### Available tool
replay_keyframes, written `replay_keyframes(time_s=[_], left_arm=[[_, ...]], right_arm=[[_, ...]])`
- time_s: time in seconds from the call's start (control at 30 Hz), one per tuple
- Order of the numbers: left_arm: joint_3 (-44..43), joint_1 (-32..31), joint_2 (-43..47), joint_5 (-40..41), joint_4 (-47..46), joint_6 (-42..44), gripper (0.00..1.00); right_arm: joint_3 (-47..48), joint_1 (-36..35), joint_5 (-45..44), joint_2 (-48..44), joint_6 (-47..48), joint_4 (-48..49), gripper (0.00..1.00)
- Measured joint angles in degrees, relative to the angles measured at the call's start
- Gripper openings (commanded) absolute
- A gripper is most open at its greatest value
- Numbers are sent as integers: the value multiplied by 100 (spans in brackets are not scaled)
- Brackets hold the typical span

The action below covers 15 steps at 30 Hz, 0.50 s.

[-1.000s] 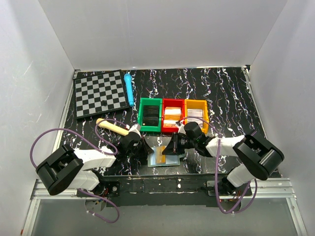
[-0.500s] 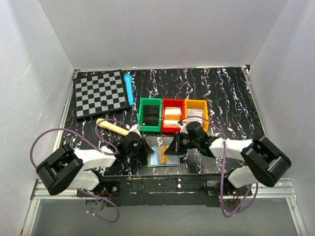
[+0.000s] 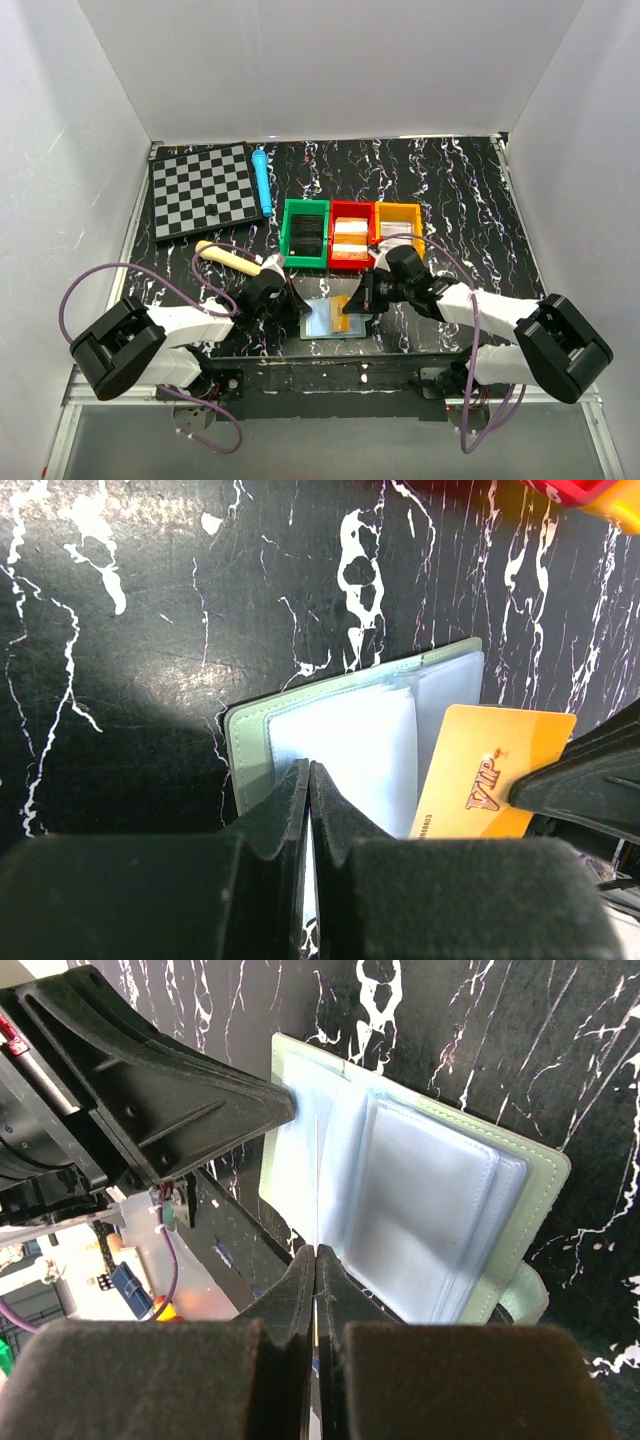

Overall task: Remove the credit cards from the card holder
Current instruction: Remove the credit card from the card holder.

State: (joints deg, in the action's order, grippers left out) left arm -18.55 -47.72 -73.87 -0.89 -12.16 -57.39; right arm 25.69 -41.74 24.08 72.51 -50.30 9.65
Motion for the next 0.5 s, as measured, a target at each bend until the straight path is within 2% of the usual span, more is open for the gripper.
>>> replay_keyframes(time_s=[0.03,0.07,0.13,0.27,0.4,0.5], left_arm=[[0,0,20,0,24,4,1],[0,-2,39,0,55,15,6],[0,-2,105,0,142,37,24],[-24,-11,428,-22,422,81,45],[-225,-11,839,-9,1021,149,56],[-566,-11,1172,96,1432,205,59]], right_arm=[[13,0,-4,-48,26,-68,1],[22,0,-15,-98,61,-122,1],[48,0,-20,-210,111,-262,1],[166,0,-83,-535,251,-680,1],[448,0,-249,-973,472,-1274,1],[710,0,-363,-1241,675,-1687,1]])
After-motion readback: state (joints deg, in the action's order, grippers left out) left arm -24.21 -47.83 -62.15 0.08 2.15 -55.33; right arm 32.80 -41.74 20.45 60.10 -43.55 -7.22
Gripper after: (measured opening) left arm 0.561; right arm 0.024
